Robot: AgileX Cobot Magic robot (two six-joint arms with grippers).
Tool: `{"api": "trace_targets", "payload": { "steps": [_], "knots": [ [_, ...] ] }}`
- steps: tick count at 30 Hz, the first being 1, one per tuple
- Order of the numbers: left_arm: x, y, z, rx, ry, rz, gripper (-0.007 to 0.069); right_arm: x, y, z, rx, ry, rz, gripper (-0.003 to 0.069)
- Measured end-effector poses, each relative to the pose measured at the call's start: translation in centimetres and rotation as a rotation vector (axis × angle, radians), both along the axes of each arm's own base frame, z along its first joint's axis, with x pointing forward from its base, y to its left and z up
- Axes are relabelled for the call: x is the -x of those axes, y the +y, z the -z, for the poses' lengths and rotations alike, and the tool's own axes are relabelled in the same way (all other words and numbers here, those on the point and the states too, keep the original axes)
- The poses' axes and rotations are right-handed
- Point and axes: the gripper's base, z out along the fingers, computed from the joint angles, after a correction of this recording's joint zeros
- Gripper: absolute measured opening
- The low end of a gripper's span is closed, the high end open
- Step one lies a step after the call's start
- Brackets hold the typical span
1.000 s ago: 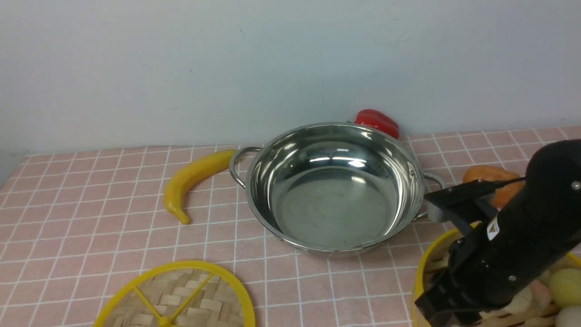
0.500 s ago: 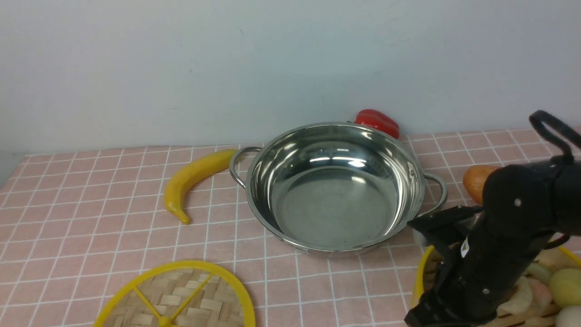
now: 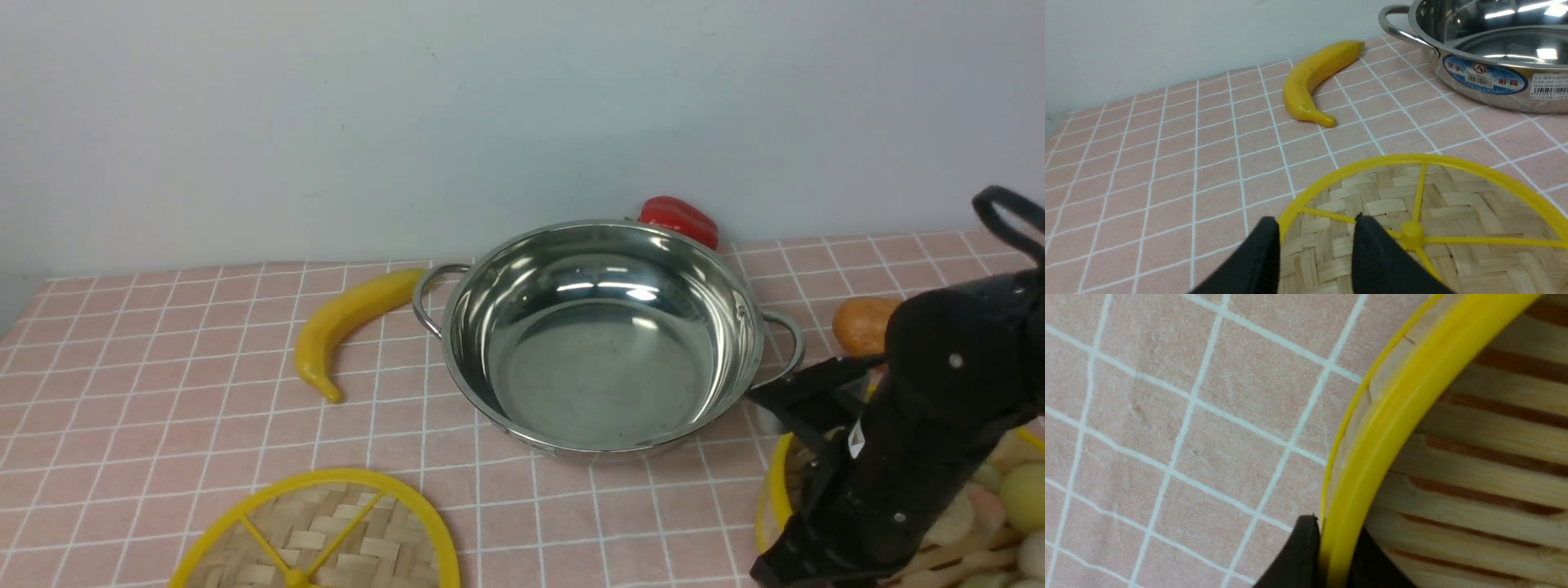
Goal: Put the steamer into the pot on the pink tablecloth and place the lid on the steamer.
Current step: 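Reach for and grasp the rim of the bamboo steamer holding the buns with the right gripper, then place the bamboo steamer basket of food into the steel pot with the right gripper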
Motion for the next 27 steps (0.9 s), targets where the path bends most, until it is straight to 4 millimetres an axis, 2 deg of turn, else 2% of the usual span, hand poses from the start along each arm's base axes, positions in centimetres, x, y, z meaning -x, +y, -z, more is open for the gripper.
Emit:
{"api": "trace_targets", "payload": {
  "steps": [3,4,7,8,9,12,14,16,18,20,21,23,25,26,27],
  "knots": [
    [0.0,0.0,0.0,0.000,0.000,0.000,0.0243,0.5,-1.0,-2.3,0.052,-0.042,0.005,0.0063],
    [0.0,0.0,0.0,0.000,0.000,0.000,0.0243,0.6,-1.1,-2.4,0.061,-0.042,0.005,0.0064],
    [0.0,0.0,0.0,0.000,0.000,0.000,0.0243,1.4,-2.1,-5.5,0.094,-0.103,0.000,0.0064],
    [0.0,0.0,0.0,0.000,0.000,0.000,0.0243,1.4,-2.2,-5.6,0.100,-0.099,-0.002,0.0064],
    [0.0,0.0,0.0,0.000,0.000,0.000,0.0243,1.7,-2.5,-7.1,0.096,-0.139,-0.018,0.0064],
    [0.0,0.0,0.0,0.000,0.000,0.000,0.0243,1.7,-1.7,-10.2,0.030,-0.227,-0.107,0.0064],
    [0.0,0.0,0.0,0.000,0.000,0.000,0.0243,1.8,-1.2,-11.0,0.017,-0.254,-0.161,0.0064],
    [0.0,0.0,0.0,0.000,0.000,0.000,0.0243,1.6,0.8,-12.6,-0.005,-0.329,-0.330,0.0064],
    [0.0,0.0,0.0,0.000,0.000,0.000,0.0243,1.4,1.8,-13.1,-0.011,-0.362,-0.389,0.0064],
    [0.0,0.0,0.0,0.000,0.000,0.000,0.0243,0.4,4.2,-13.9,-0.019,-0.424,-0.510,0.0064],
    [0.0,0.0,0.0,0.000,0.000,0.000,0.0243,0.1,4.6,-14.1,-0.019,-0.444,-0.533,0.0064],
    [0.0,0.0,0.0,0.000,0.000,0.000,0.0243,-1.4,6.9,-13.6,-0.005,-0.470,-0.618,0.0064],
    [0.0,0.0,0.0,0.000,0.000,0.000,0.0243,-2.7,8.2,-13.1,0.020,-0.486,-0.671,0.0064],
    [0.0,0.0,0.0,0.000,0.000,0.000,0.0243,-4.0,9.2,-11.9,0.049,-0.482,-0.704,0.0064],
    [0.0,0.0,0.0,0.000,0.000,0.000,0.0243,-4.3,9.4,-11.5,0.058,-0.476,-0.710,0.0064]
  ]
}}
